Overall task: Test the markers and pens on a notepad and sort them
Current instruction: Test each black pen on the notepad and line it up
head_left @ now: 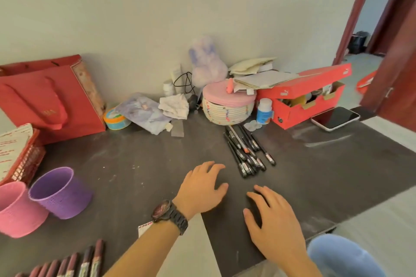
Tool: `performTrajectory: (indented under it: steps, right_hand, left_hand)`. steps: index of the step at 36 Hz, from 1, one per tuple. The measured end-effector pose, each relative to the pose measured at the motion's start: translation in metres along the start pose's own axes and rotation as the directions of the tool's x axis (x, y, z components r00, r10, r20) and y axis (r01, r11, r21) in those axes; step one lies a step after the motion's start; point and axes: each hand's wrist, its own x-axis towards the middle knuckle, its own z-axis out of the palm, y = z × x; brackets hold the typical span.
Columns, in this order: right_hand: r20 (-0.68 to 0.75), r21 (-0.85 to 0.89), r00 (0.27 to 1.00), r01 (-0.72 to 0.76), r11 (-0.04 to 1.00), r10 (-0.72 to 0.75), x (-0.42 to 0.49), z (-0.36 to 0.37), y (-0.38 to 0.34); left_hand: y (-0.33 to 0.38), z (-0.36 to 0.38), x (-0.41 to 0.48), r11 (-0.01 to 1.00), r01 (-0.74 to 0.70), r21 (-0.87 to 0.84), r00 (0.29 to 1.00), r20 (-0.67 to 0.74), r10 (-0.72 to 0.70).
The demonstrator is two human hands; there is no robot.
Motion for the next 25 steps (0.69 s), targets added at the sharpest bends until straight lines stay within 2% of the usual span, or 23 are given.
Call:
performTrajectory:
  steps: [6, 13, 18, 22, 24, 25]
  right_hand:
    - [-0.005, 0.033, 1.0, 0.005, 0.999, -0.004, 0.001, 0.003, 0.002]
    - [-0.032, 0.057, 0.999, -0.031, 0.998, 0.033, 0.002, 0.002, 0.0]
    - [-0.036, 0.075, 0.999, -0.032, 0.997, 0.035, 0.003, 0.0, -0.002]
    - [-0.059, 0.086, 0.998, -0.023, 0.996, 0.029, 0.004, 0.001, -0.001]
    - [-0.069, 0.09, 0.997, -0.021, 0.996, 0.027, 0.004, 0.002, -0.001]
    - [-0.078, 0.092, 0.997, -0.019, 0.996, 0.026, 0.003, 0.003, -0.001]
  left_hand:
    - [0.029, 0.002, 0.065, 0.985, 0.034, -0.172, 0.999, 0.028, -0.03]
    - [0.048, -0.002, 0.104, 0.988, 0.106, -0.114, 0.992, -0.055, -0.113]
    - [0.046, -0.003, 0.115, 0.957, 0.17, -0.235, 0.975, -0.099, -0.198]
    - [0.038, -0.001, 0.115, 0.886, 0.228, -0.402, 0.958, -0.068, -0.278]
    - [0.034, -0.002, 0.113, 0.798, 0.267, -0.541, 0.941, -0.031, -0.336]
    - [0.032, -0.002, 0.111, 0.722, 0.286, -0.63, 0.927, -0.008, -0.374]
